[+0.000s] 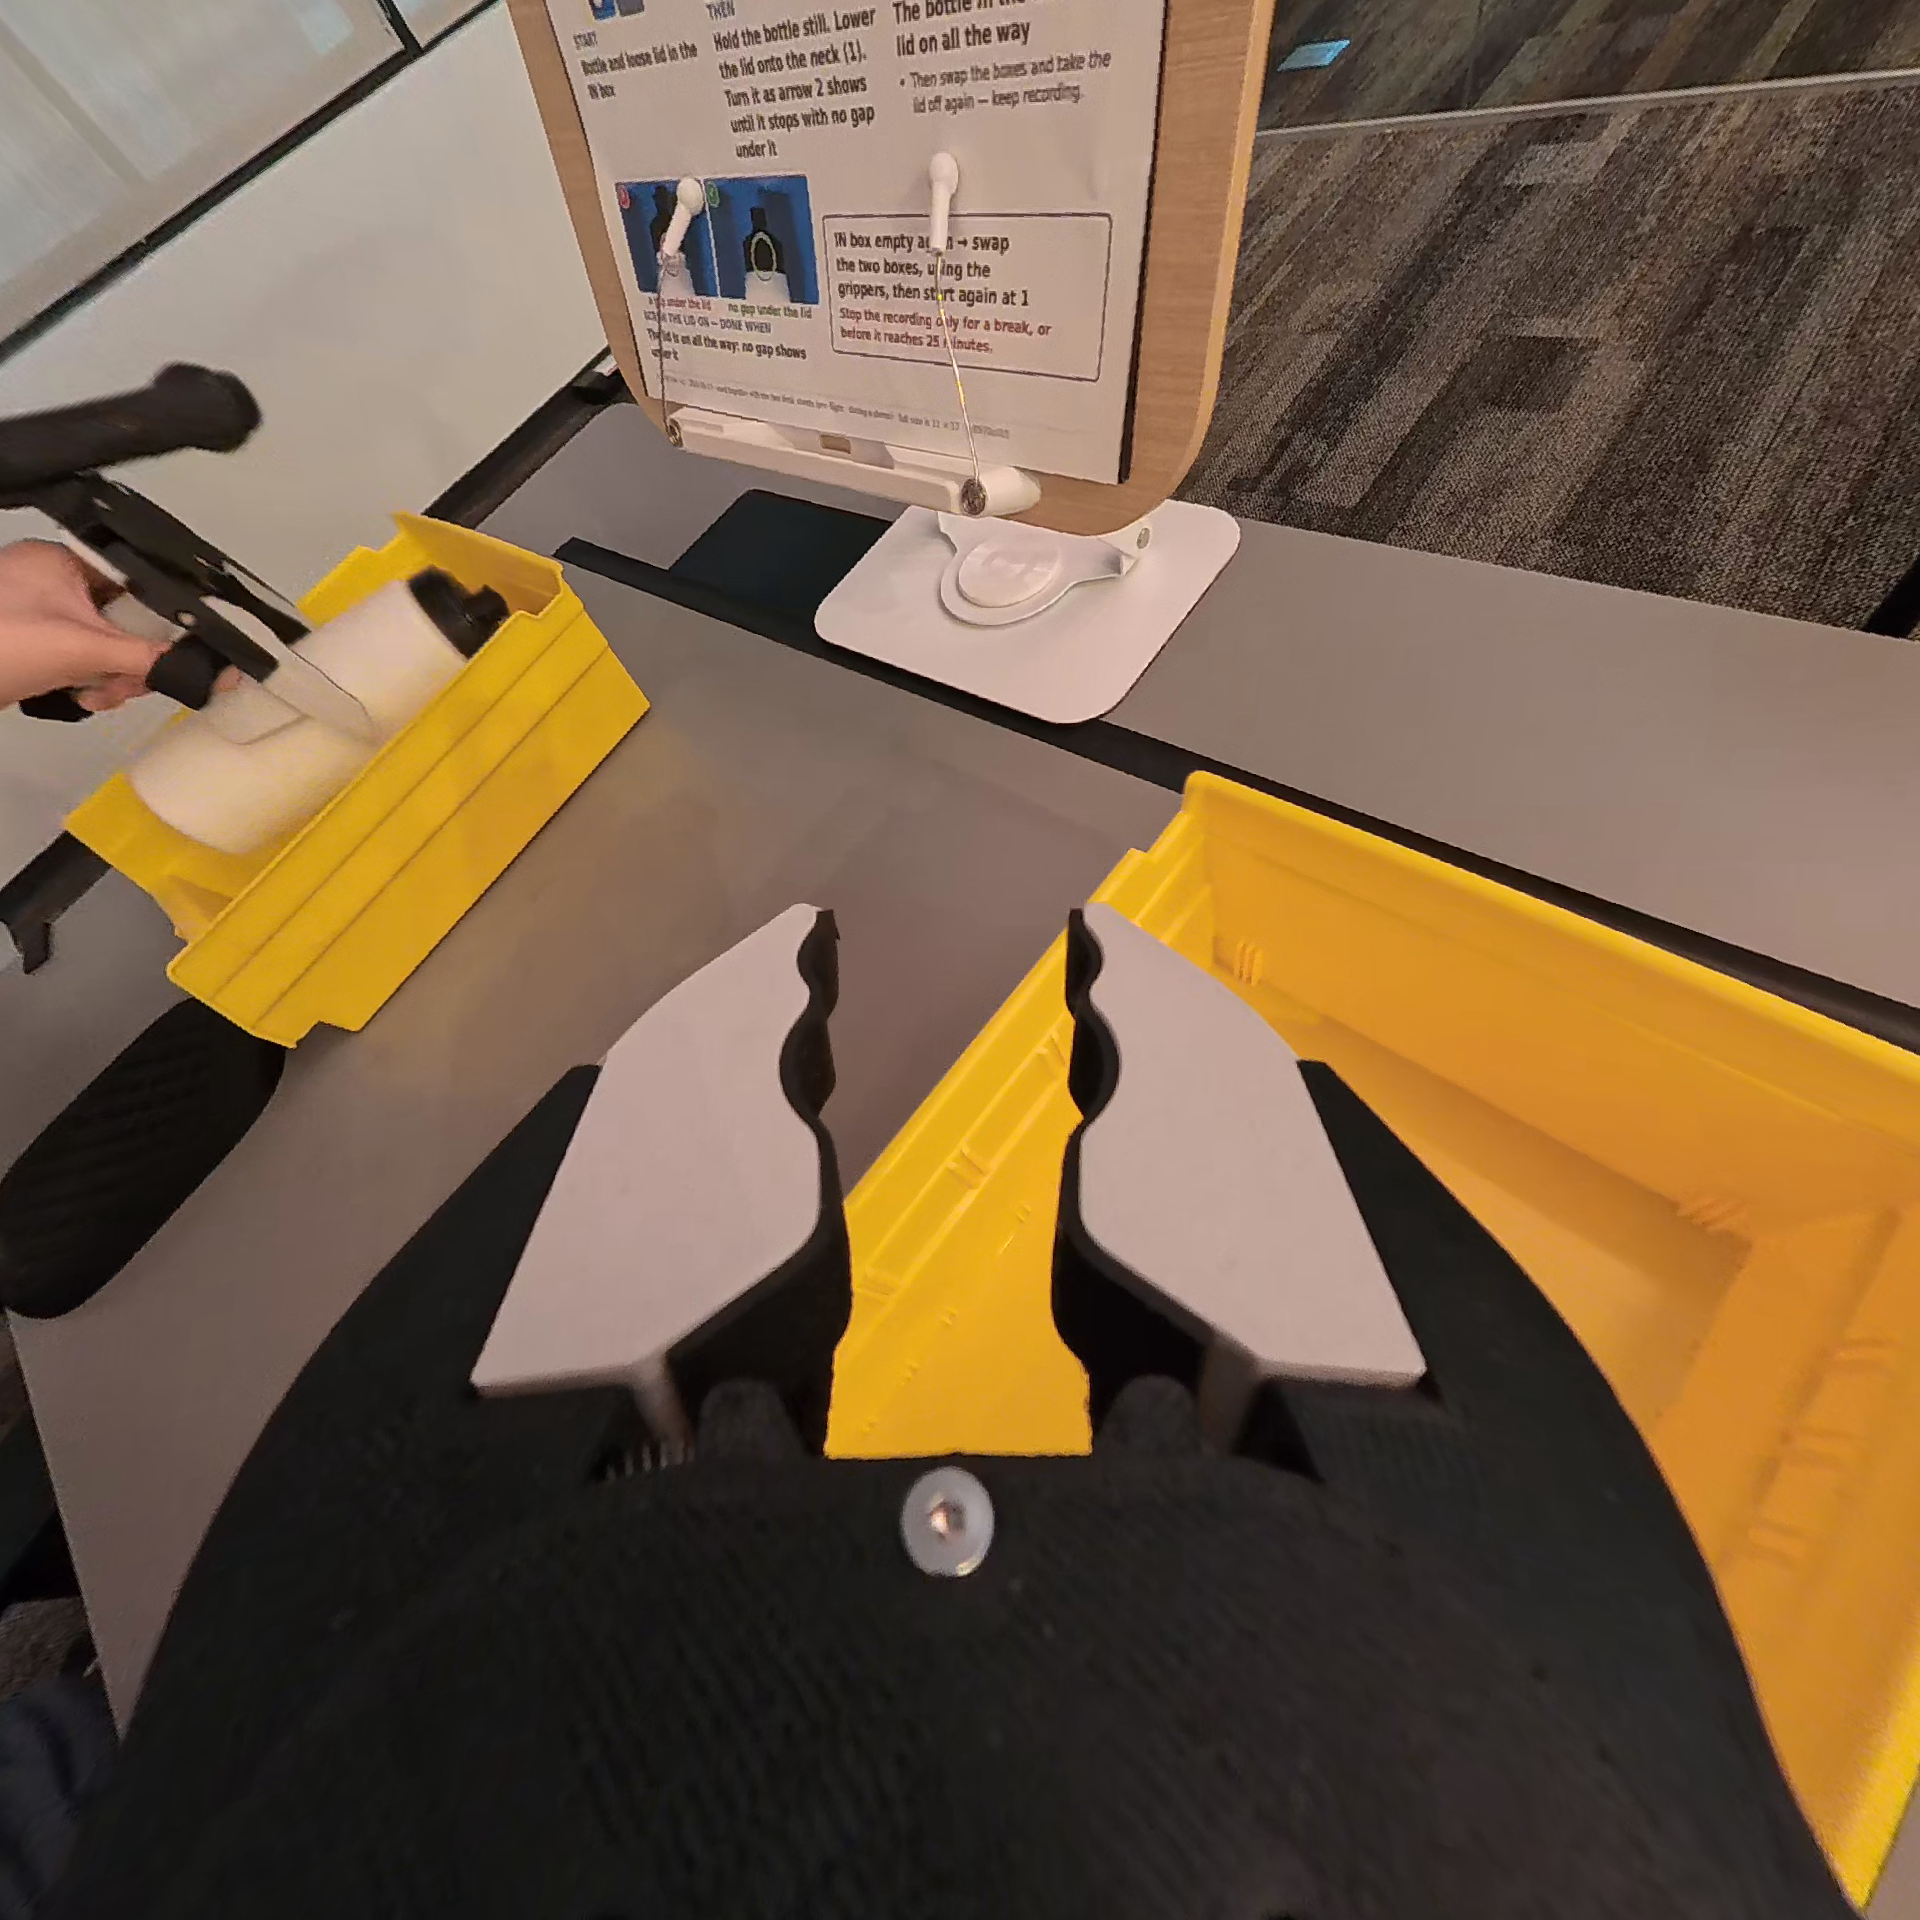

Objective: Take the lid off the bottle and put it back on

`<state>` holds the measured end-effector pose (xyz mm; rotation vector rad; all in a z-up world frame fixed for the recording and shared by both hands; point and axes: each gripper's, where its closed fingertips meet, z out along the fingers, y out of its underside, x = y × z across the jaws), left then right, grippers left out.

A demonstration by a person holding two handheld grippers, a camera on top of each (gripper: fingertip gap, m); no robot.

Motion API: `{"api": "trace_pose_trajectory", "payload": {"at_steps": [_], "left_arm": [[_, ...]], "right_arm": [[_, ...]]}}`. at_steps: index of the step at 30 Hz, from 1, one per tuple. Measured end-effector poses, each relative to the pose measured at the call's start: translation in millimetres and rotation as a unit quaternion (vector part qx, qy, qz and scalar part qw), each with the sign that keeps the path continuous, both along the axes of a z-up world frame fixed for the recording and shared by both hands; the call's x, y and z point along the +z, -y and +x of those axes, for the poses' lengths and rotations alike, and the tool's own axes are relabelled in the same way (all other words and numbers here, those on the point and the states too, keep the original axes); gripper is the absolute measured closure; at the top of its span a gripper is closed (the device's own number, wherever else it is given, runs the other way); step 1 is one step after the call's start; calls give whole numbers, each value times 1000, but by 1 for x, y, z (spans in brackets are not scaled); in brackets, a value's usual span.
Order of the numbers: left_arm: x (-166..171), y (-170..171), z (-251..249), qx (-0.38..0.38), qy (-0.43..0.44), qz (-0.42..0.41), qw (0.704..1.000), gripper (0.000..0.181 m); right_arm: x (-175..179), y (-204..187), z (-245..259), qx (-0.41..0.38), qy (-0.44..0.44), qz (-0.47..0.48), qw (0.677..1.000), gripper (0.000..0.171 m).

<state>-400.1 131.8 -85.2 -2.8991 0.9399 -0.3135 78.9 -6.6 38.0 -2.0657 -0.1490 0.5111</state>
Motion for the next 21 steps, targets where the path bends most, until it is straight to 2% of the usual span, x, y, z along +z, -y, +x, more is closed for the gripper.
{"api": "trace_pose_trajectory", "payload": {"at_steps": [4, 7, 11, 14, 17, 19, 21], "left_arm": [[36, 4, 7, -14, 40, 30, 999, 98], [73, 14, 38, -47, 132, 58, 989, 98], [124, 52, 99, -138, 248, 95, 954, 98], [154, 86, 147, -201, 316, 114, 920, 98], [167, 113, 190, -249, 363, 126, 889, 98], [168, 128, 216, -276, 387, 134, 870, 98], [165, 141, 237, -297, 410, 138, 851, 98]], "right_arm": [[-1, -2, -6, 6, 4, 0, 1000, 128], [3, -3, -13, 14, 4, 9, 1000, 129], [29, -3, -48, 76, -25, 74, 994, 130], [63, 7, -89, 151, -81, 155, 973, 129], [87, 16, -132, 211, -147, 204, 945, 115], [90, 17, -157, 231, -175, 211, 934, 95], [91, 16, -177, 238, -205, 217, 924, 88]]}}
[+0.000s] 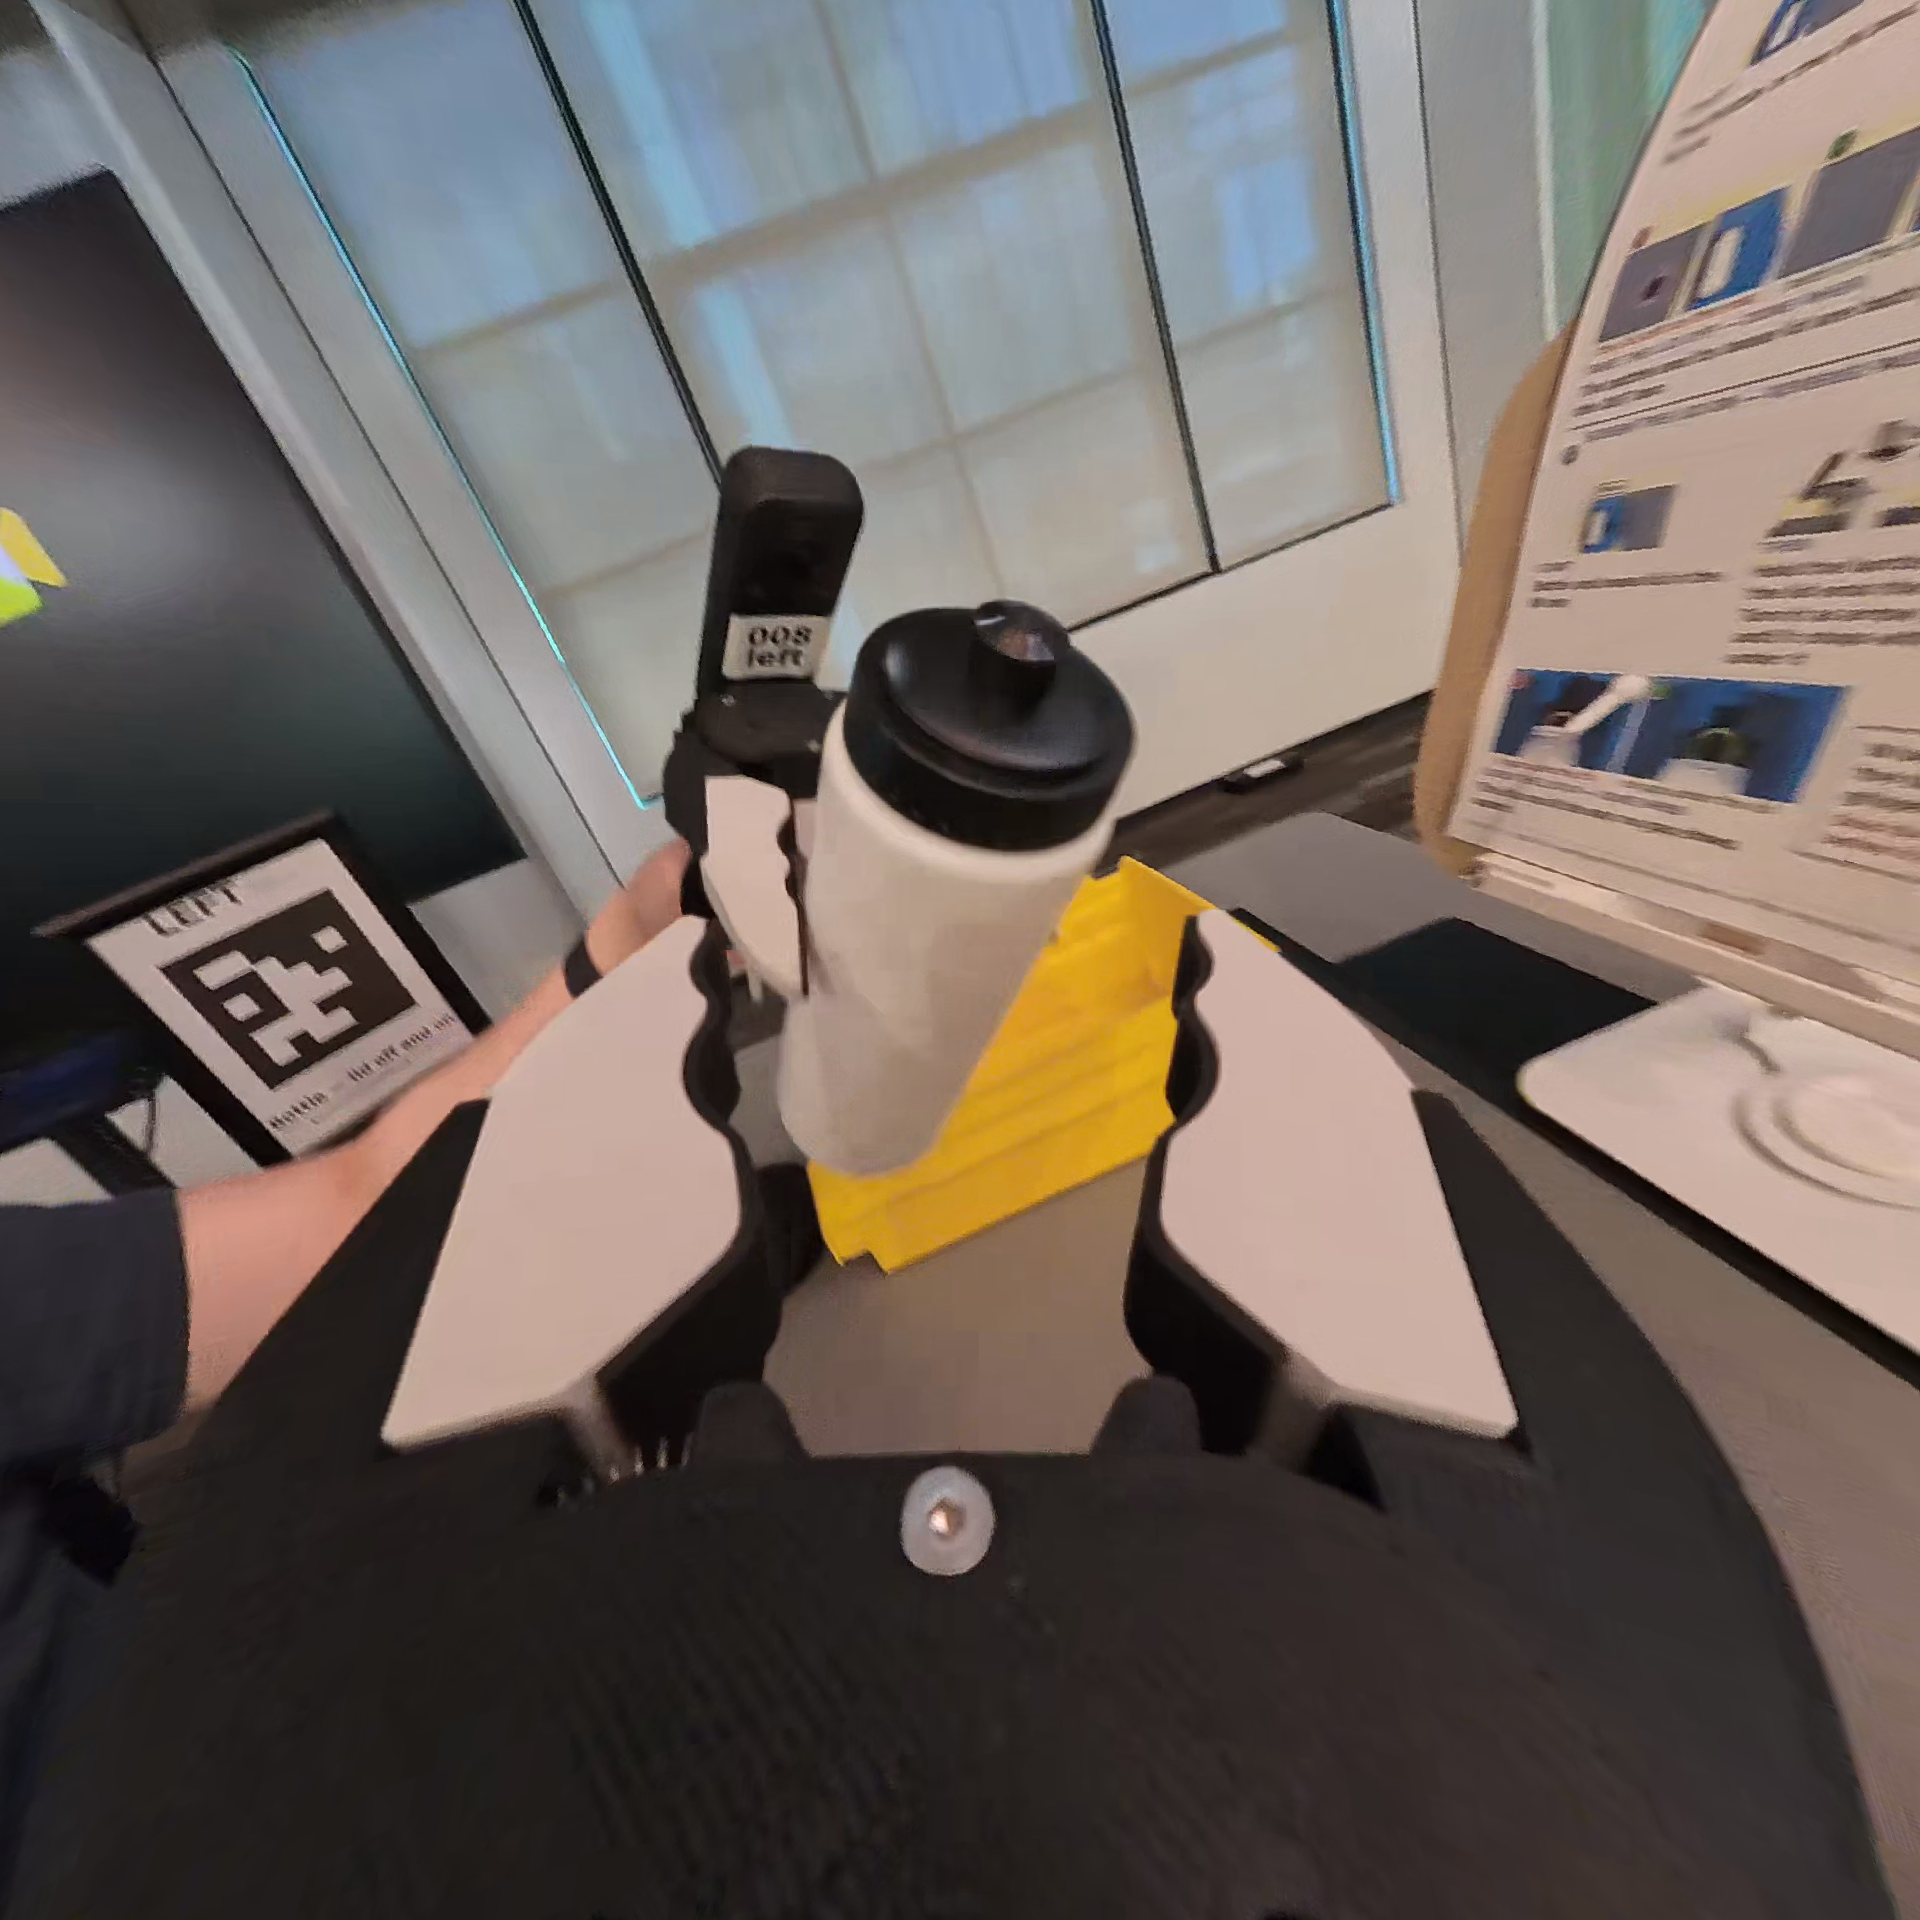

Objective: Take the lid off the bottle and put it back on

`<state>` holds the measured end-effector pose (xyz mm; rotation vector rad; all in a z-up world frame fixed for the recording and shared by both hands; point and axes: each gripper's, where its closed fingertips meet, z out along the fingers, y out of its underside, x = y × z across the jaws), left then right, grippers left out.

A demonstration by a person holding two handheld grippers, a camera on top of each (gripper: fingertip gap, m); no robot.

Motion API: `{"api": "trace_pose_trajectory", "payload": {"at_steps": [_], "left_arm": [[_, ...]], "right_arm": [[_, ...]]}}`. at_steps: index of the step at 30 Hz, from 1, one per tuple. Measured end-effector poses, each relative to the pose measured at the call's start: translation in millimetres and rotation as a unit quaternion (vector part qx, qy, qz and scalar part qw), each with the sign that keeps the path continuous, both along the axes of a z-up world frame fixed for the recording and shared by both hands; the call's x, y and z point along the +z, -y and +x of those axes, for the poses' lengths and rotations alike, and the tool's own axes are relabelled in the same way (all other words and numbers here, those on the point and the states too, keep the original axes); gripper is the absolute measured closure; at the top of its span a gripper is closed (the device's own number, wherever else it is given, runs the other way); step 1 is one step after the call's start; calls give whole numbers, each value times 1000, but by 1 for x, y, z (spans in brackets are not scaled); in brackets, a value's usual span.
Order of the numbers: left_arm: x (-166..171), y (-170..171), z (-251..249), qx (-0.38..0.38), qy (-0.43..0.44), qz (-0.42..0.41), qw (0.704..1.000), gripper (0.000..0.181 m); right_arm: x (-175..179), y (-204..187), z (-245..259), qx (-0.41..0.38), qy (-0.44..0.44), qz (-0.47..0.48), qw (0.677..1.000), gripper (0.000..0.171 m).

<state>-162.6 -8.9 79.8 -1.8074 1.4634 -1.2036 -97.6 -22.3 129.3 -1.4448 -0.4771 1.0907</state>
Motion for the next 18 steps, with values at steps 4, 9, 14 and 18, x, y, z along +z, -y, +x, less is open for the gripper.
{"api": "trace_pose_trajectory", "payload": {"at_steps": [4, 9, 14, 18], "left_arm": [[-17, 13, 31, -24, 36, 46, 998, 98], [-44, 13, 50, -26, 61, 97, 993, 98], [-74, 5, 55, -7, 74, 124, 989, 98], [-92, 0, 55, 3, 105, 139, 985, 98]], "right_arm": [[-14, -4, -26, 39, -24, -31, 998, 80], [-28, -16, -25, 13, -10, -35, 999, 87], [-53, -29, -27, -4, 31, -52, 998, 81], [-72, -34, -37, -24, 116, -30, 993, 83]]}}
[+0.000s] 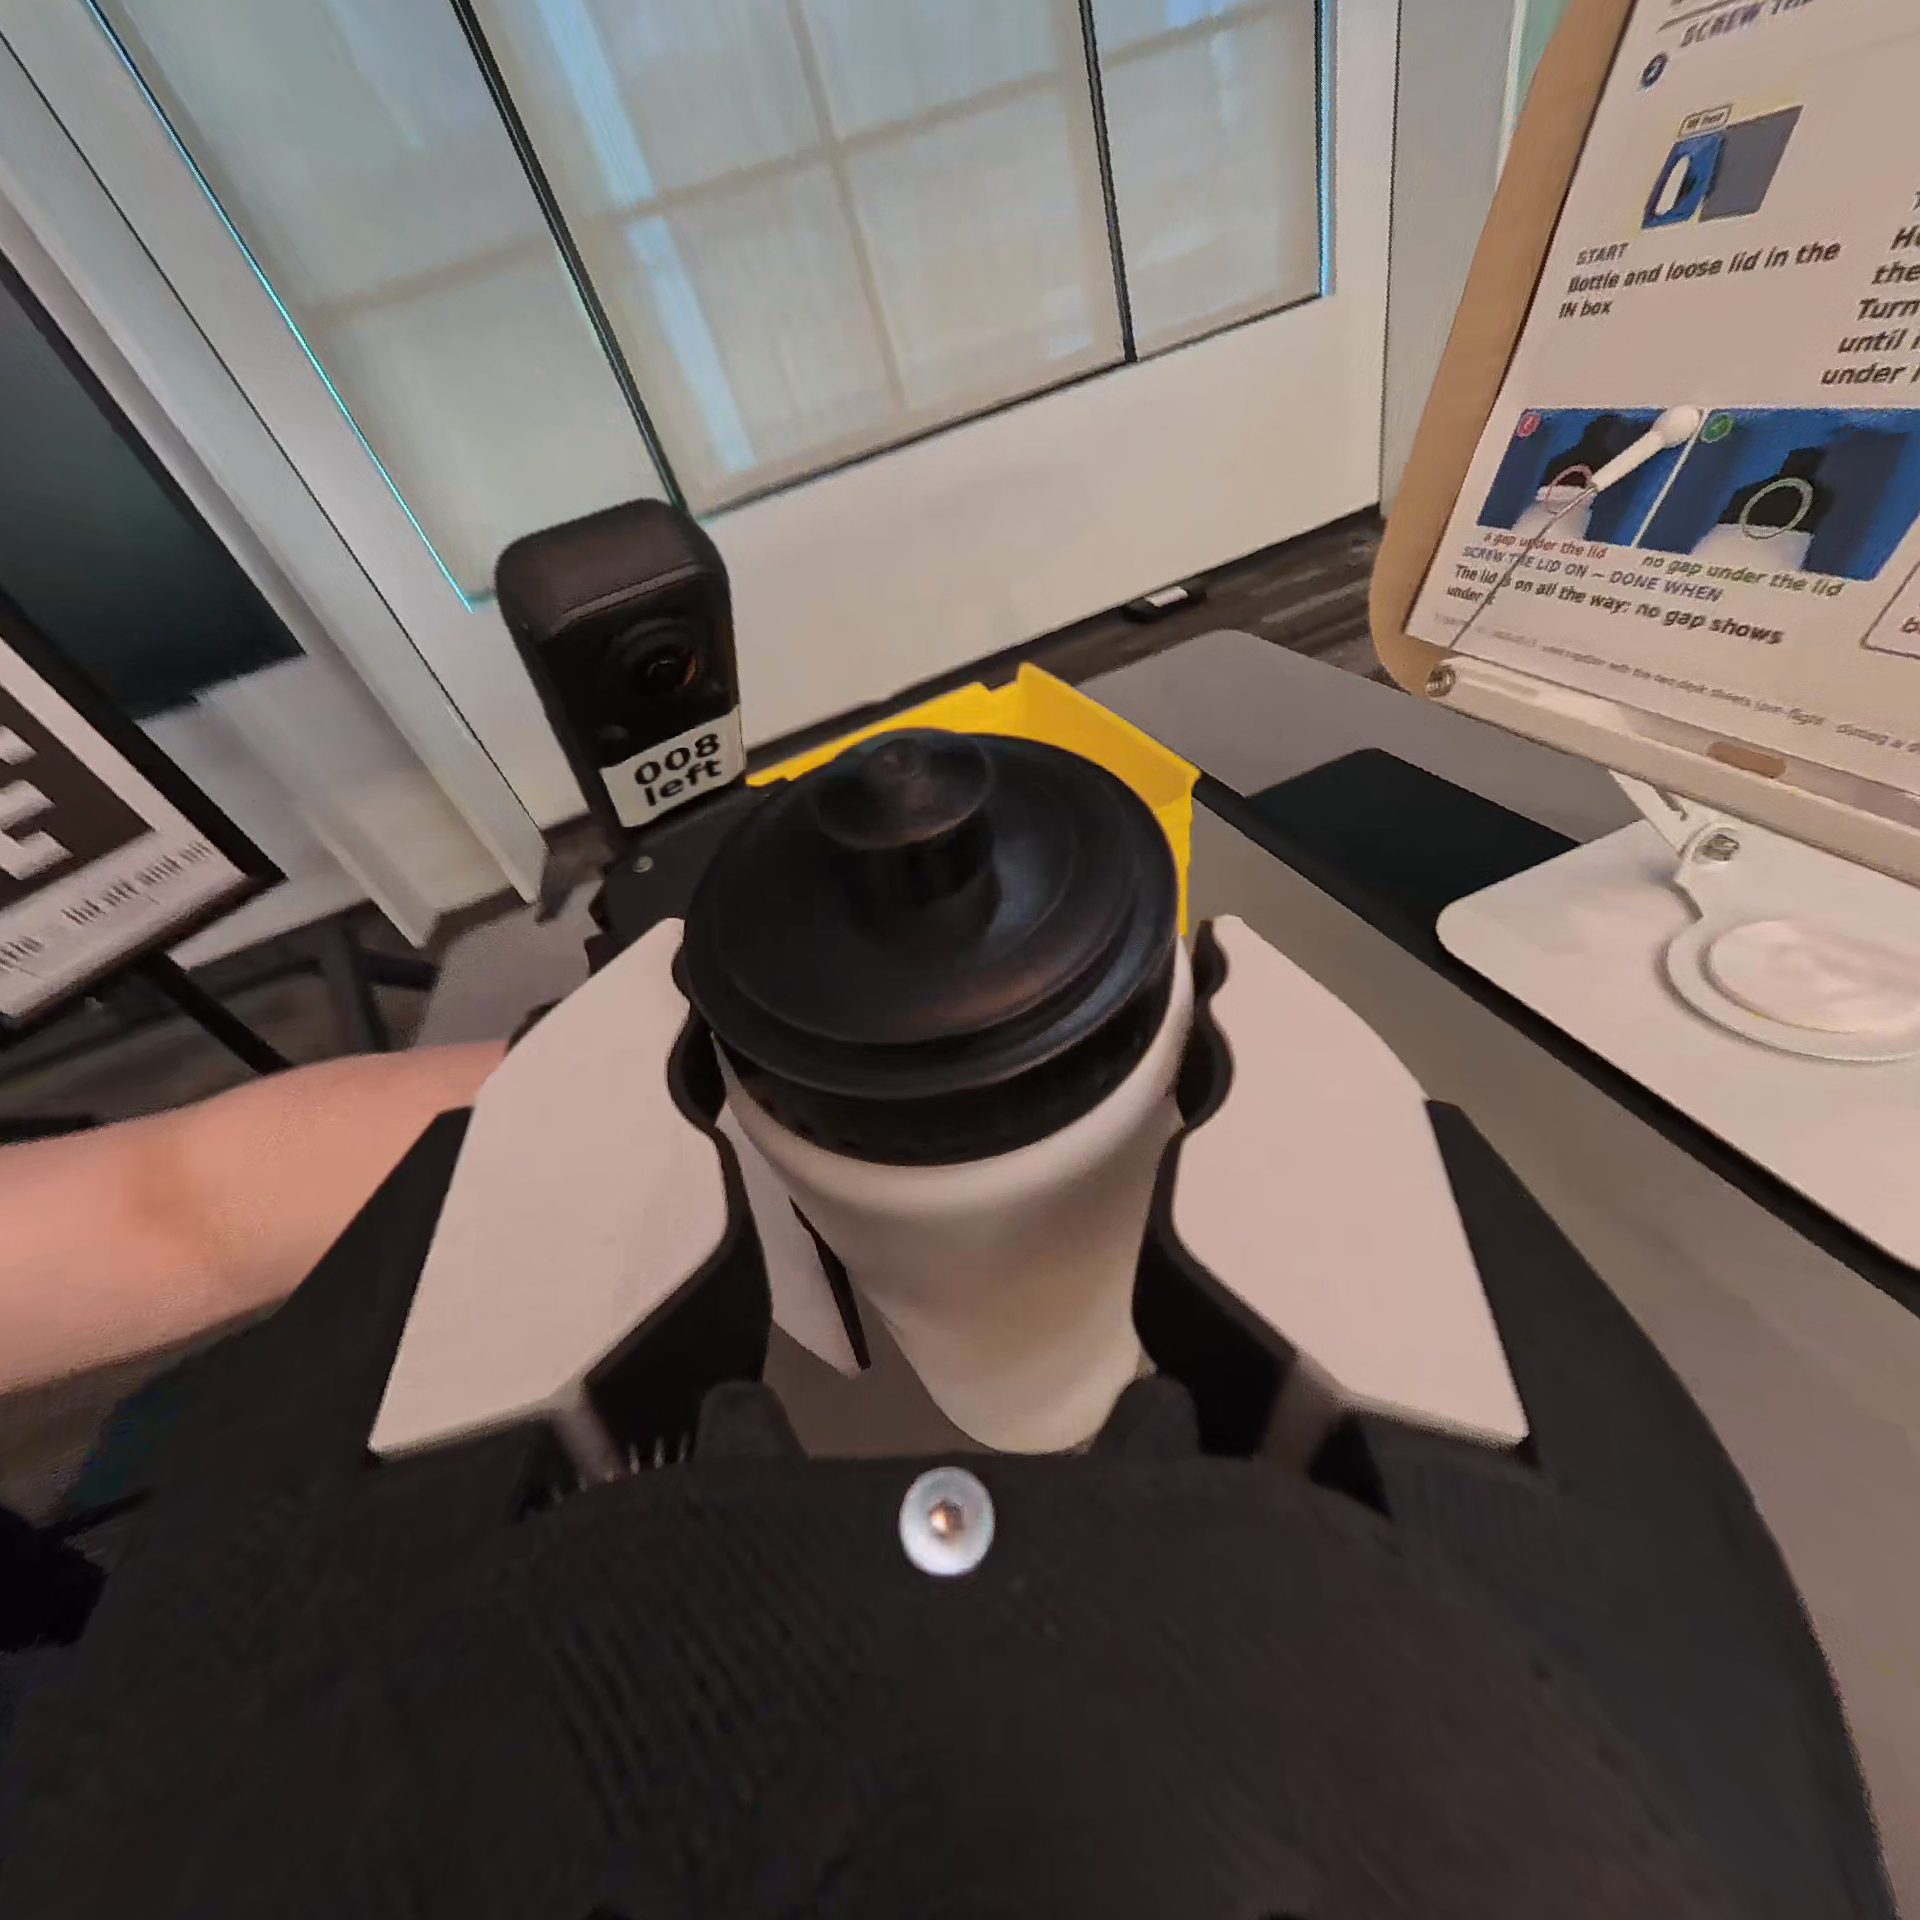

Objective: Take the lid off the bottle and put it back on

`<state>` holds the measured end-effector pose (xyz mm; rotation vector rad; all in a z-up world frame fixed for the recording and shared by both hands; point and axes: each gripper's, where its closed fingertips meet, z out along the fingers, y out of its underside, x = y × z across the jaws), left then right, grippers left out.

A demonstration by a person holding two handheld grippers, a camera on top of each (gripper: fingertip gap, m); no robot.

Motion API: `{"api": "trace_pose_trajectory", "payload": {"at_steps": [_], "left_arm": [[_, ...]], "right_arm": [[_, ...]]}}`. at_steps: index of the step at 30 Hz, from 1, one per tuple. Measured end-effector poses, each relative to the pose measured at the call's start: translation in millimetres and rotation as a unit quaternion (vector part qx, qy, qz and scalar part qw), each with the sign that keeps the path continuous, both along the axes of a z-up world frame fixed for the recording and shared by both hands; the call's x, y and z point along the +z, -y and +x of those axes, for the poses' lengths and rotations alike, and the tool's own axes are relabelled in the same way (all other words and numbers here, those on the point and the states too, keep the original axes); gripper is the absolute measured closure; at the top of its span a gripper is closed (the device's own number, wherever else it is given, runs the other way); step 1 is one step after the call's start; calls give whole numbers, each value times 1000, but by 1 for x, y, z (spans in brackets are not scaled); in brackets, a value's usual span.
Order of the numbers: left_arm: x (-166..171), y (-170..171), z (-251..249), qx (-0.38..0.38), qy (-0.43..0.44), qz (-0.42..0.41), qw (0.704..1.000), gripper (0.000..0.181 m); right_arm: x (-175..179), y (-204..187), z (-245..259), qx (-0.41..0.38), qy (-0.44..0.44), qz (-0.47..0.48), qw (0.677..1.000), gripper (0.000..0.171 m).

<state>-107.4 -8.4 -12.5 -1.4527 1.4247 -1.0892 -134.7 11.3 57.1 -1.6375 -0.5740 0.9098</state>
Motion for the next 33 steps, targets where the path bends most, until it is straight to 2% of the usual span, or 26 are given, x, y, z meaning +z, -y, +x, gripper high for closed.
{"api": "trace_pose_trajectory", "payload": {"at_steps": [4, 11, 15, 18, 22, 25, 33], "left_arm": [[-12, 2, 5, 17, 29, -25, 999, 97], [-29, -2, 10, 42, 64, 20, 997, 95], [-28, -10, 16, 50, 102, 13, 993, 63], [-29, -11, 20, 48, 117, 17, 992, 58], [-26, 0, 28, 20, 127, 29, 991, 62], [-25, 10, 32, -6, 121, 36, 992, 85], [-23, 12, 32, 13, 142, 37, 989, 87]], "right_arm": [[-13, -2, -4, 0, 43, -4, 999, 84], [-41, -3, -7, 22, 96, -27, 995, 83], [-41, 1, -3, 35, 94, -27, 995, 83], [-42, 5, 1, 44, 97, -26, 994, 83], [-42, 10, 2, 58, 97, -18, 993, 83], [-42, 11, 3, 64, 95, -16, 993, 83], [-44, 16, 4, 82, 88, -23, 992, 83]]}}
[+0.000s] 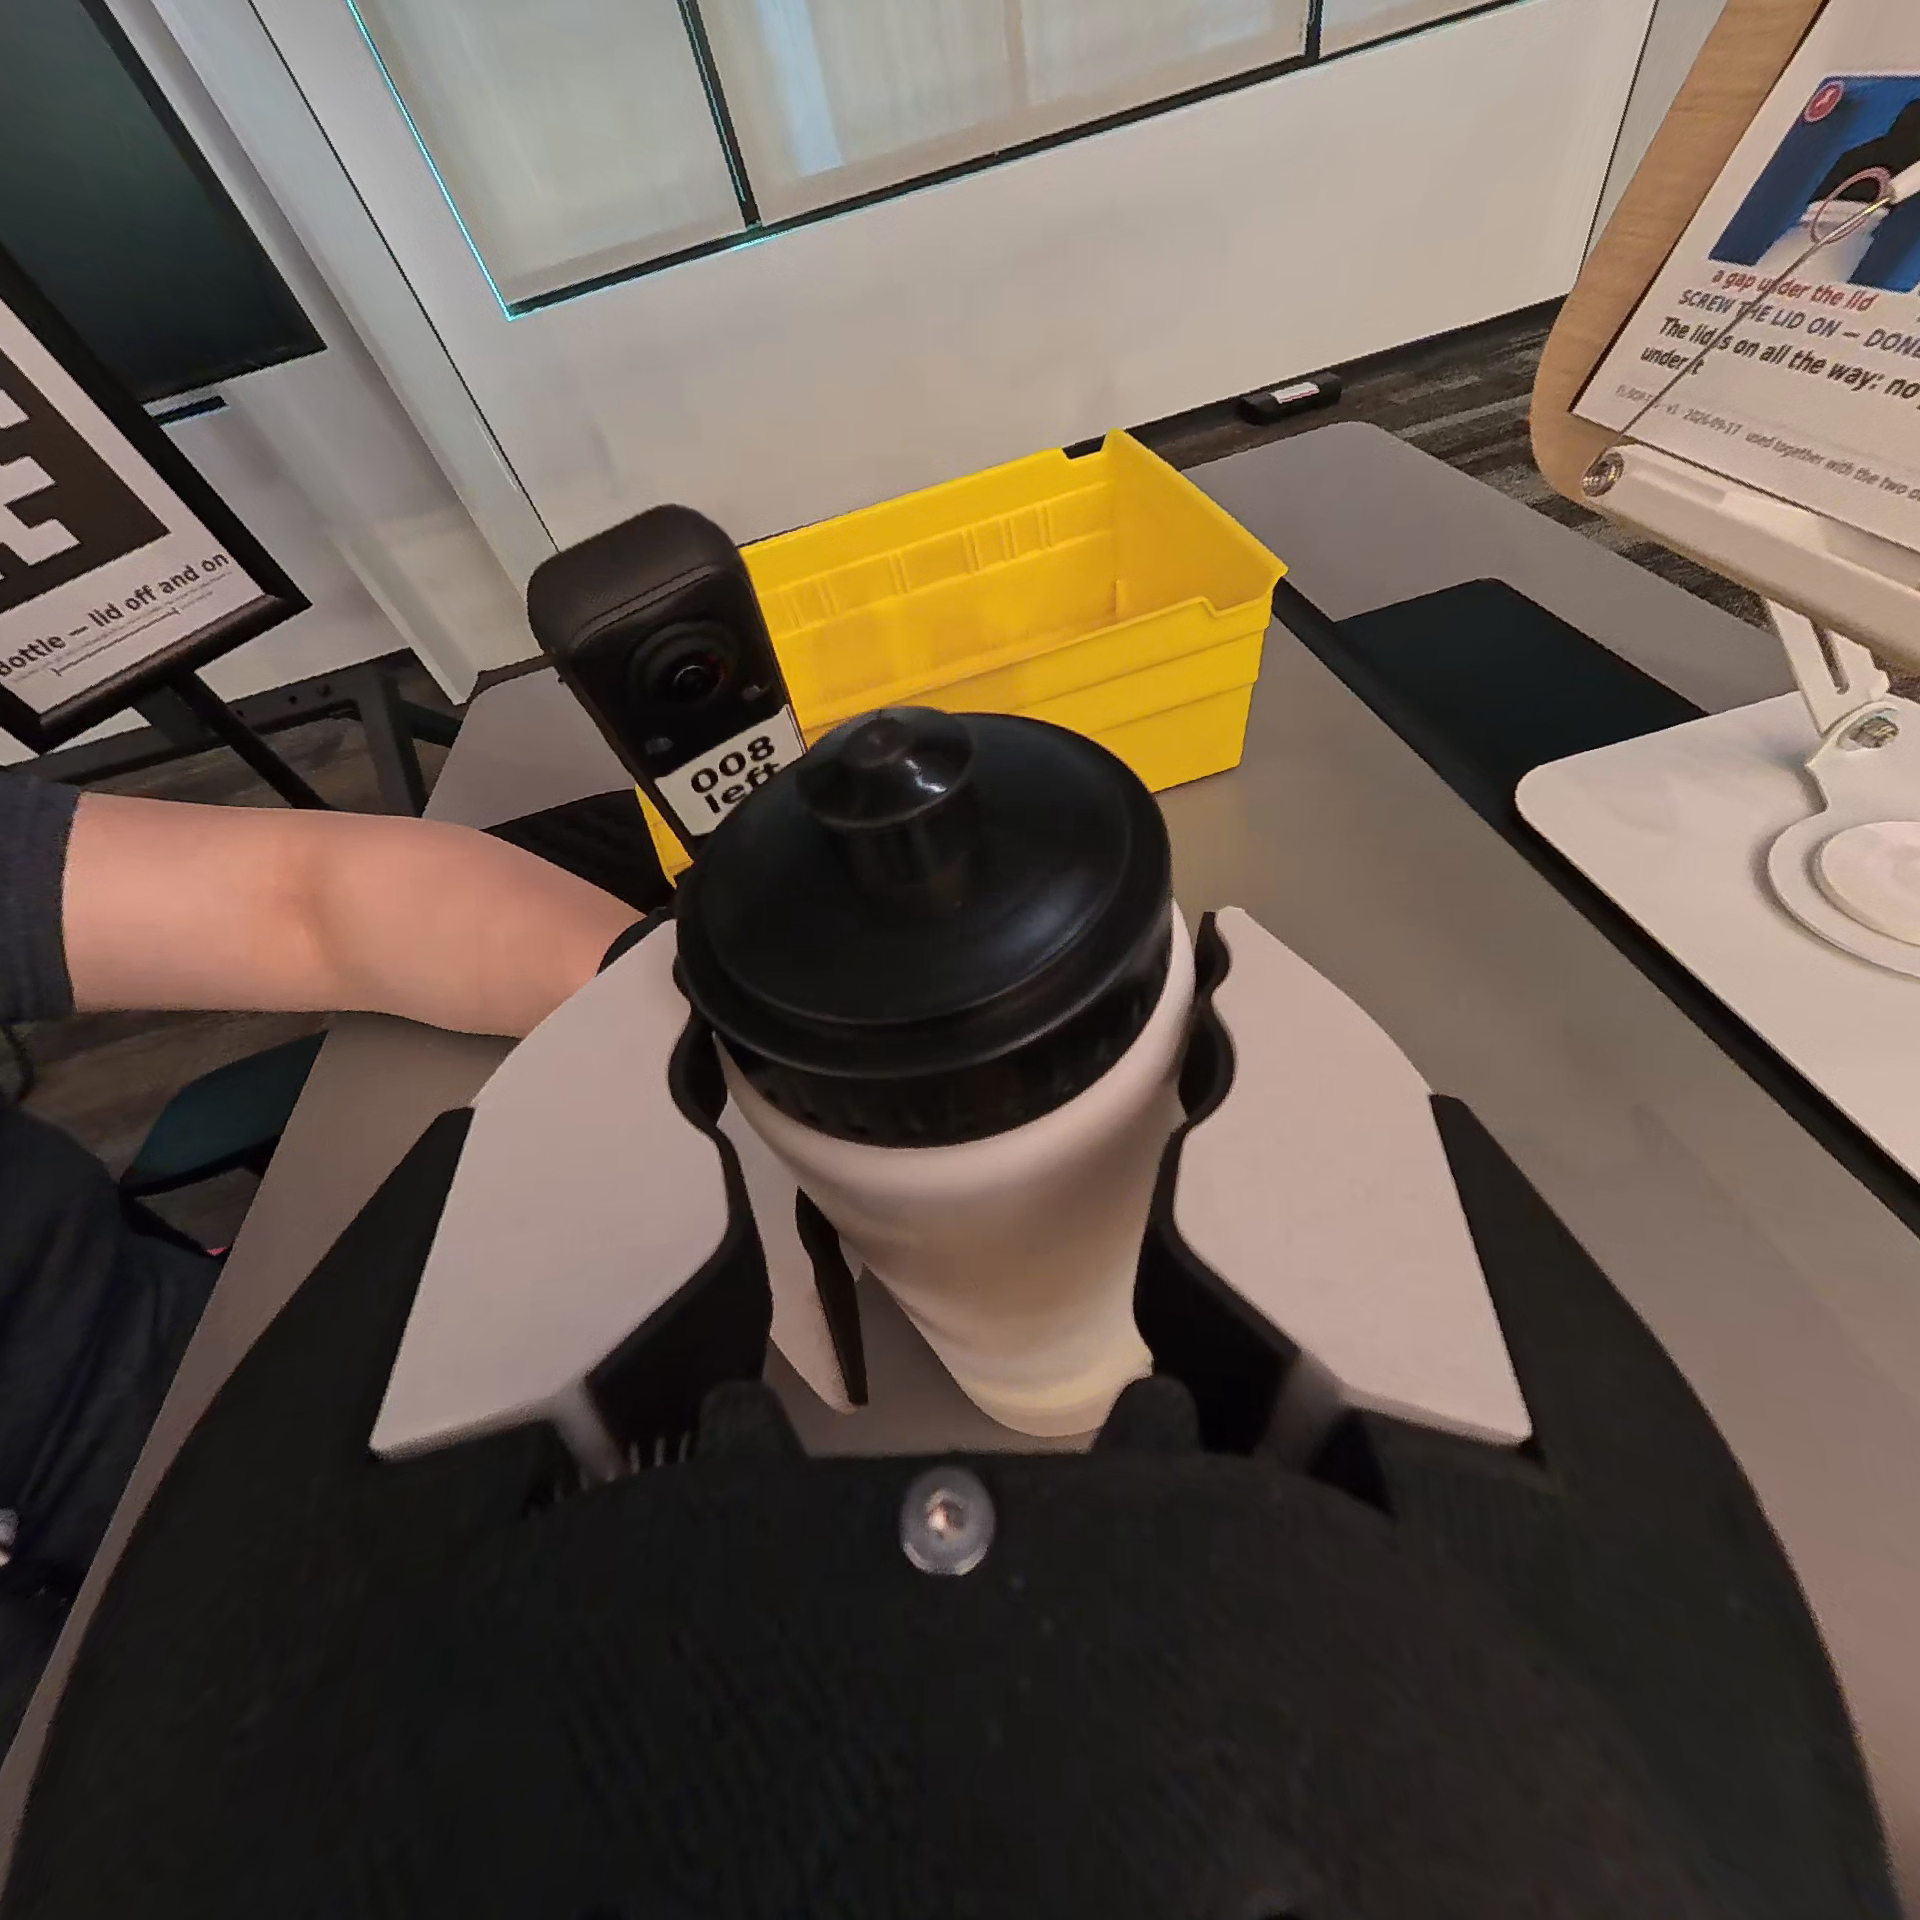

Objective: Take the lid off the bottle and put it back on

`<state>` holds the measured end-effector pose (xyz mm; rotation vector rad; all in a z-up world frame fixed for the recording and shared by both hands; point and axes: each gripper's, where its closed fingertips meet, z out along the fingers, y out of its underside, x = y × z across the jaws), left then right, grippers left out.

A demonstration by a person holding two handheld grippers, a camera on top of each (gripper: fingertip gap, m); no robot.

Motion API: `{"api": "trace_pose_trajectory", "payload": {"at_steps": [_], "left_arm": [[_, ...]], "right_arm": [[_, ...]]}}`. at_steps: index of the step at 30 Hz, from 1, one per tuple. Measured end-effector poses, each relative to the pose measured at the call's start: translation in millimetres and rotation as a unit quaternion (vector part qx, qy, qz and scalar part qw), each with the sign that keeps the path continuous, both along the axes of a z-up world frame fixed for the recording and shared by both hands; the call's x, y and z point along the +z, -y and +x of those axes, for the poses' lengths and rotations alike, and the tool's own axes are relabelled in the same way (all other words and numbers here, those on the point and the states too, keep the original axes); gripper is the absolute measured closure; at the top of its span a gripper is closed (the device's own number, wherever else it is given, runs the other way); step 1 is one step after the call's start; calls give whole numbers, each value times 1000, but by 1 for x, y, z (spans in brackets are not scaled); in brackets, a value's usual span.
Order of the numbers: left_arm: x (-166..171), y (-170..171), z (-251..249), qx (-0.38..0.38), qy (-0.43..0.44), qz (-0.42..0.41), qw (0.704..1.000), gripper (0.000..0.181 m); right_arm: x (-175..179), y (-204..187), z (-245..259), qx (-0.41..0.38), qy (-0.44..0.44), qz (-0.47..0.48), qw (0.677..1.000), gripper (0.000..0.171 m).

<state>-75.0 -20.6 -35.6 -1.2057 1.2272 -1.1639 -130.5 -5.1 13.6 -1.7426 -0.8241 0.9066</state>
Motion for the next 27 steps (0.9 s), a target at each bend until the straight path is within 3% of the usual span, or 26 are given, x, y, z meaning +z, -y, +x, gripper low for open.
{"api": "trace_pose_trajectory", "payload": {"at_steps": [7, 13, 19, 27], "left_arm": [[-2, 3, 2, 2, -11, 1, 1000, 87], [-3, 3, 5, 26, -15, 5, 1000, 87], [-4, 1, 7, 60, -26, 5, 998, 87], [-6, 2, 9, 77, -42, 2, 996, 87]], "right_arm": [[12, 4, 6, -10, 3, -6, 1000, 82], [63, 20, 36, -139, 10, -35, 990, 104], [29, 7, 29, -210, 214, -127, 945, 95], [11, 4, 22, -206, 305, -195, 909, 95]]}}
